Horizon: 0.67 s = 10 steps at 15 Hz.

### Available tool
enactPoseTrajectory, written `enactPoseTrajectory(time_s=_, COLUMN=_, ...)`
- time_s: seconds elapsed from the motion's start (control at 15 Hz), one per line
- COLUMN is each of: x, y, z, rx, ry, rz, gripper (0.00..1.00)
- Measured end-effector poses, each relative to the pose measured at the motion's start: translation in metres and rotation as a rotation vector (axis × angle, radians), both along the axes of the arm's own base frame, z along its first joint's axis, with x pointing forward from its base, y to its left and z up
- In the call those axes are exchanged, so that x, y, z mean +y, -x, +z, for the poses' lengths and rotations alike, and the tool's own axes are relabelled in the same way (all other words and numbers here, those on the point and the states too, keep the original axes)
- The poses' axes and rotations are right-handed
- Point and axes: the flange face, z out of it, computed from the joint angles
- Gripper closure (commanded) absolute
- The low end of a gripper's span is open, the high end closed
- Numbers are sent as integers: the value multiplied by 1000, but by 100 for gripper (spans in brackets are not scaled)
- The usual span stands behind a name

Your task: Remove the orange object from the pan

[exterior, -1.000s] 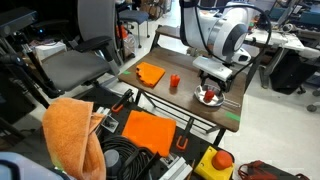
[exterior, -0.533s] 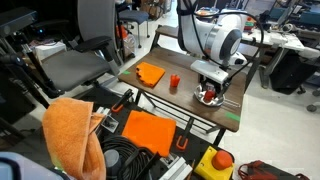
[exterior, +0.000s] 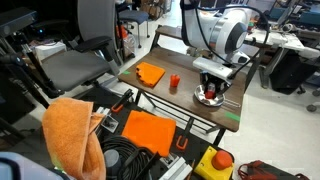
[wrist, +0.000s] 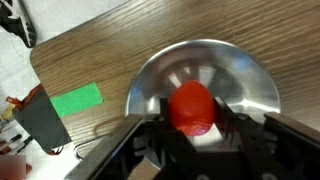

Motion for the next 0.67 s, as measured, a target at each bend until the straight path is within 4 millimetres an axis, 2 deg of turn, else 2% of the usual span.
enactPoseTrajectory(time_s=0.13, x=-1, y=-3, z=33, rx=3, ry=-39, rz=-8, gripper=79)
enactPoseTrajectory(time_s=0.33, x=-6, y=-15, z=107, rx=-58, ry=-112, rz=-67, gripper=79)
enactPoseTrajectory(time_s=0.47, x=-8, y=-27, z=147, rx=-118, ry=-146, rz=-105, gripper=79)
enactPoseTrajectory(time_s=0.53, x=-9, y=-34, z=160, rx=-145, ry=-158, rz=-125, gripper=79)
enactPoseTrajectory(time_s=0.67, x=-8, y=-48, z=172, rx=-183, ry=-167, rz=-164, gripper=79)
